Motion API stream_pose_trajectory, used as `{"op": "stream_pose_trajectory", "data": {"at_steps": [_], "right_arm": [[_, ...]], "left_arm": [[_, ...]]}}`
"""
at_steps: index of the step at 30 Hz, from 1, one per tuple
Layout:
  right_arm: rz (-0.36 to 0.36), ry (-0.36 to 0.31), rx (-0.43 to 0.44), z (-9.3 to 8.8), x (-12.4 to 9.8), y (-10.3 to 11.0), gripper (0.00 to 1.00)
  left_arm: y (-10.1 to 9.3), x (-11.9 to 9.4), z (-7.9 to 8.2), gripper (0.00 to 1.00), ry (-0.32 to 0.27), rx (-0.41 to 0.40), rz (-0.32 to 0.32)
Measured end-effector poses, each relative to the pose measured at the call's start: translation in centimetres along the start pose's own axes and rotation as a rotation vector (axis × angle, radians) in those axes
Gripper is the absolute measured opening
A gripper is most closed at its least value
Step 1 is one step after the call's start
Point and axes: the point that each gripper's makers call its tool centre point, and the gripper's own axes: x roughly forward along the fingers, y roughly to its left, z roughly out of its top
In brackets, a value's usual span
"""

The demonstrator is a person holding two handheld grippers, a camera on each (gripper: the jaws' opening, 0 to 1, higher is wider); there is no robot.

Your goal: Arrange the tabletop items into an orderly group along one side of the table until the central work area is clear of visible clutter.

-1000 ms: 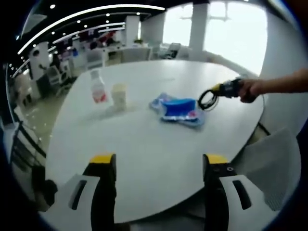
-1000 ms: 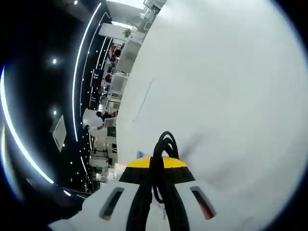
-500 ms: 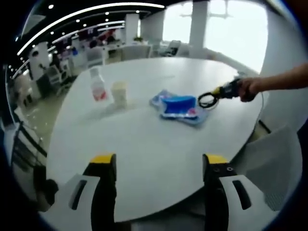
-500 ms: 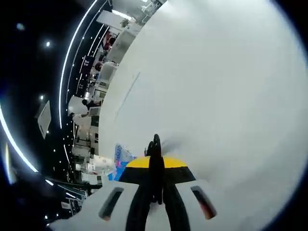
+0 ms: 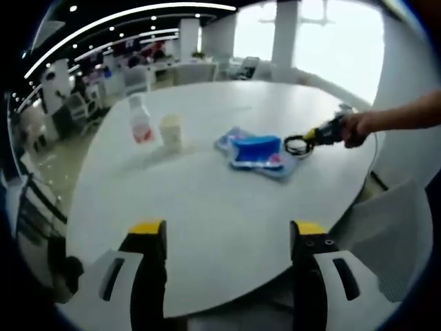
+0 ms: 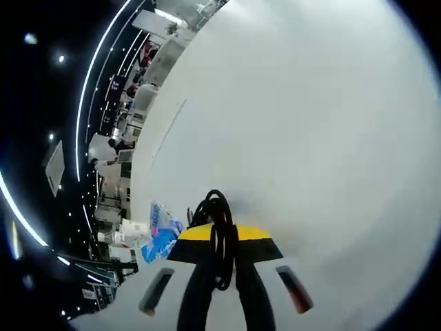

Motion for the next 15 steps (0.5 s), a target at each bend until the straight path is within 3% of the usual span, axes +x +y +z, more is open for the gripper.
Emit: {"op": "stream_pose_trajectory", "data": {"at_steps": [6, 10, 15], "right_arm": [[-0.006, 0.016, -0.011, -0.1, 0.0, -0.3, 0.11], [-0.026, 0.066, -0.071, -1.4, -0.2, -0.7, 0.17], [-0.03, 0.057, -0.035, -1.7, -0.5, -1.1, 0.18]], "left_arm": [[-0.1, 0.2, -0.1, 0.7, 0.011, 0.005, 0.002], [-0.2, 0.3, -0.2, 0.7, 0.02, 0.014, 0.001], [-0.4, 0.4, -0.3, 0.7, 0.027, 0.025, 0.0]]}}
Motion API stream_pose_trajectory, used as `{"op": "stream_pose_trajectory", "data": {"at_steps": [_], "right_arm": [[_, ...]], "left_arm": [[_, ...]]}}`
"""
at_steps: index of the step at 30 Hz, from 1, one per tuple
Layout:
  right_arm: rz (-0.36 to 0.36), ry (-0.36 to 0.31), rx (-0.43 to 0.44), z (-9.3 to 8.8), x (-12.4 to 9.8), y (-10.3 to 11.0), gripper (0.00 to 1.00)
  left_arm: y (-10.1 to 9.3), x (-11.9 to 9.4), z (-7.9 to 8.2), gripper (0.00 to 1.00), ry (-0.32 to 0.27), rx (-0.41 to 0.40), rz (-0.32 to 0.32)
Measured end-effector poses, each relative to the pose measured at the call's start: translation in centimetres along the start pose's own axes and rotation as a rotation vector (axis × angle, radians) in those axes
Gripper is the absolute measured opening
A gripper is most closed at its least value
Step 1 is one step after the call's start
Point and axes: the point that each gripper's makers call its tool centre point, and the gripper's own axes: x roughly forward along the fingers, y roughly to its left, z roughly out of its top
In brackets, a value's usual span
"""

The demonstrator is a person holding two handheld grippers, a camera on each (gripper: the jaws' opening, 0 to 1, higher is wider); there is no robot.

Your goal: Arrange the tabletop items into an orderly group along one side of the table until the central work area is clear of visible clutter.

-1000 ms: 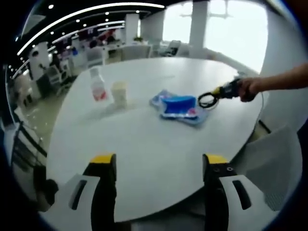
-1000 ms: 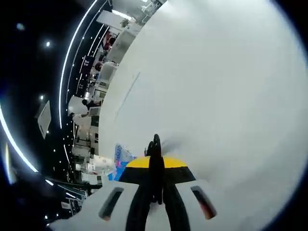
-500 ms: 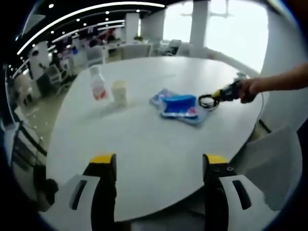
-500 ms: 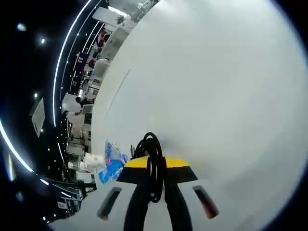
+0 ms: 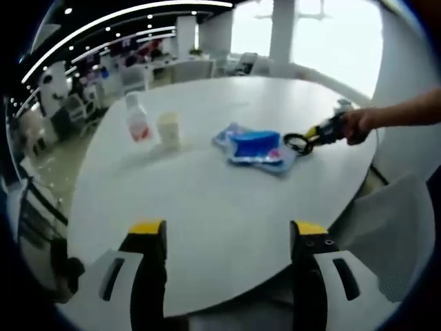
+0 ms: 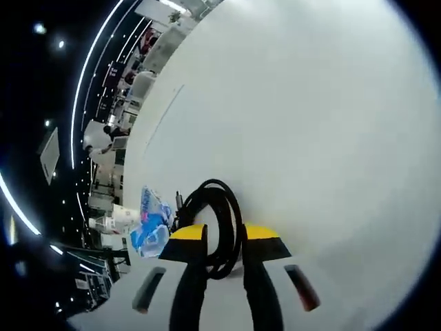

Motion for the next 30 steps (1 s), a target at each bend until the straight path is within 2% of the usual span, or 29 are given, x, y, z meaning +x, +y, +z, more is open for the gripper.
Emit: {"op": "stream_pose_trajectory", "data": {"at_steps": [10, 13, 18, 22, 25, 30], "right_arm": [[-0.017, 0.011, -0.041, 0.1, -1.0, -0.1, 0.23], [-0.032, 0.018, -0.131, 0.0, -1.3, -0.1, 0.28], [-0.026, 0.013, -0.14, 0.0, -1.4, 0.2, 0.37], [-0.013, 0.014, -0.214, 0.1, -1.9, 1.0, 0.39], [-0.001, 0.008, -0.244, -0.1, -2.4, 1.7, 0.45], [0.037, 0.052, -0.331, -1.7, -3.2, 3.1, 0.53]], "left_arm": [[-0.1, 0.1, 0.0, 0.7, 0.001, 0.013, 0.004], [-0.1, 0.0, 0.1, 0.7, -0.002, 0.016, 0.005], [-0.1, 0.0, 0.1, 0.7, 0.0, 0.019, 0.001], [-0.2, 0.0, 0.0, 0.7, 0.003, 0.026, -0.002], [-0.2, 0.0, 0.0, 0.7, 0.002, 0.028, -0.001], [-0.1, -0.1, 0.1, 0.7, -0.006, 0.03, 0.003]]}}
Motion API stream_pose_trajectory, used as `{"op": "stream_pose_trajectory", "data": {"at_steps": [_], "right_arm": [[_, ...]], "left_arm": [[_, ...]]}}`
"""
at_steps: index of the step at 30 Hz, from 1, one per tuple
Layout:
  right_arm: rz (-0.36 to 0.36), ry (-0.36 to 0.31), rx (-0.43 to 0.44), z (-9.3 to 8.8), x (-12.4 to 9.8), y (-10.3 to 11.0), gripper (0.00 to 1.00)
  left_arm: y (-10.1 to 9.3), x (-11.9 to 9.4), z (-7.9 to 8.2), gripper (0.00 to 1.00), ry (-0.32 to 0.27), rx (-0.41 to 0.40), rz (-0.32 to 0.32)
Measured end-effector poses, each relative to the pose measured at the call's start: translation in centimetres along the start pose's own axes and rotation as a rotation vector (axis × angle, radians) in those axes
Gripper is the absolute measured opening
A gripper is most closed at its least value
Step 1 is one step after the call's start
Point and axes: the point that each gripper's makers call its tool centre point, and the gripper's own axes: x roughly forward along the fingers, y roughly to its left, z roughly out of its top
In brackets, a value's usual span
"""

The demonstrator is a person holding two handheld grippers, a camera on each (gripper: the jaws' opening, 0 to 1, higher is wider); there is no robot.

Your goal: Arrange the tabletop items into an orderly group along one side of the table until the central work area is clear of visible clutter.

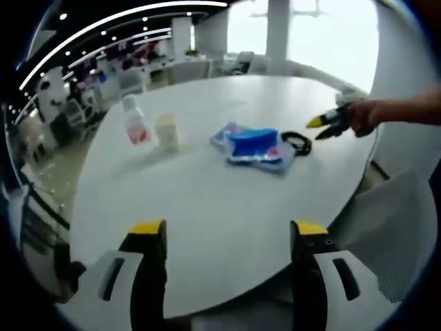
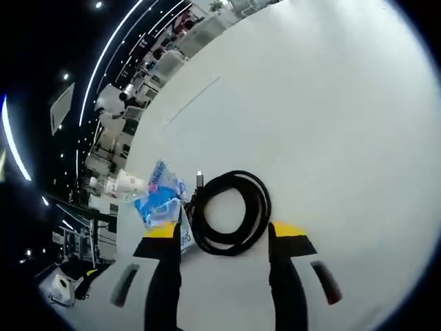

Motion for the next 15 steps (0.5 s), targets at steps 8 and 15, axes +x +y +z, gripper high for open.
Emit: {"op": "stream_pose_trajectory", "data": {"at_steps": [8, 15], "right_arm": [[0.037, 0.011, -0.047, -1.1, -0.8, 2.2, 0.55], [0.059, -0.014, -0.099, -1.2, -1.3, 4.1, 0.6]], "left_arm": [[0.5, -0.3, 0.3, 0.7, -0.024, -0.02, 0.011], [0.2, -0.1, 0.2, 0.71, -0.017, 0.002, 0.007]]}}
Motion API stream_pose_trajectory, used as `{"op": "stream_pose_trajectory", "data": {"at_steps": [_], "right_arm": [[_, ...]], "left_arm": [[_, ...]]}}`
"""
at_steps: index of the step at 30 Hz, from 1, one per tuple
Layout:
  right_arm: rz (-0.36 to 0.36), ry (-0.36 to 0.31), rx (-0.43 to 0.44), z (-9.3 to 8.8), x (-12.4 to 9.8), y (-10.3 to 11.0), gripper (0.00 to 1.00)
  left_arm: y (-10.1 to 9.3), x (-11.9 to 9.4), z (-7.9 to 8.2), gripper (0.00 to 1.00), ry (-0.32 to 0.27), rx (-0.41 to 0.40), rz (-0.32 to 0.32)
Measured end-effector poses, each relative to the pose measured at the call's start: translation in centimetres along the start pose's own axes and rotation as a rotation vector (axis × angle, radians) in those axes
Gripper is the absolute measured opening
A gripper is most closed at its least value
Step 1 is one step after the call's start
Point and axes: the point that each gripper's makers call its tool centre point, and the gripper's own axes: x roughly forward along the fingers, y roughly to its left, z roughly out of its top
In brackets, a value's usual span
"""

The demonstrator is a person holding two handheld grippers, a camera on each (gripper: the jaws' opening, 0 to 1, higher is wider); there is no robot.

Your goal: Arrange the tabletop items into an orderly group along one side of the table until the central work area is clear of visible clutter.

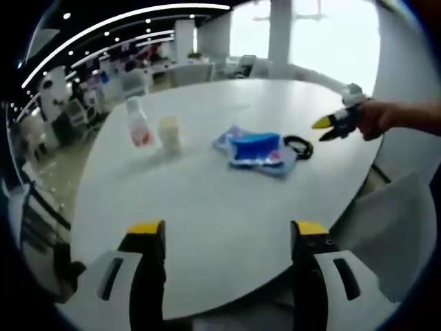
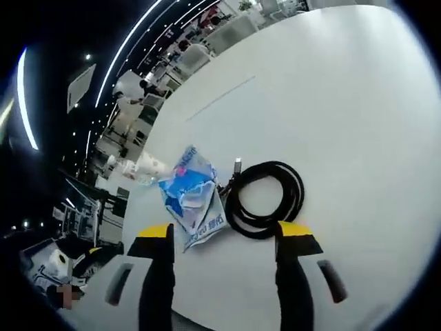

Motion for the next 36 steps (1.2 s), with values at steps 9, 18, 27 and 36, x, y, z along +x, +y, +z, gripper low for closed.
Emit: {"op": "stream_pose_trajectory", "data": {"at_steps": [9, 18, 27, 36], "right_arm": [[0.029, 0.008, -0.12, -1.3, -0.7, 2.5, 0.69], [0.092, -0.023, -0.18, -3.5, -1.6, 5.8, 0.69], [0.136, -0.004, -0.278, -6.2, -2.3, 8.2, 0.72], [0.099, -0.003, -0.331, -8.4, -2.7, 9.2, 0.72]], "left_arm": [[0.1, 0.0, 0.3, 0.74, -0.015, 0.0, -0.002], [0.8, -0.2, 0.8, 0.74, -0.041, 0.003, 0.034], [0.6, -0.4, 0.9, 0.74, -0.042, 0.021, 0.035], [0.3, -0.2, 0.5, 0.74, -0.017, 0.047, 0.026]]}}
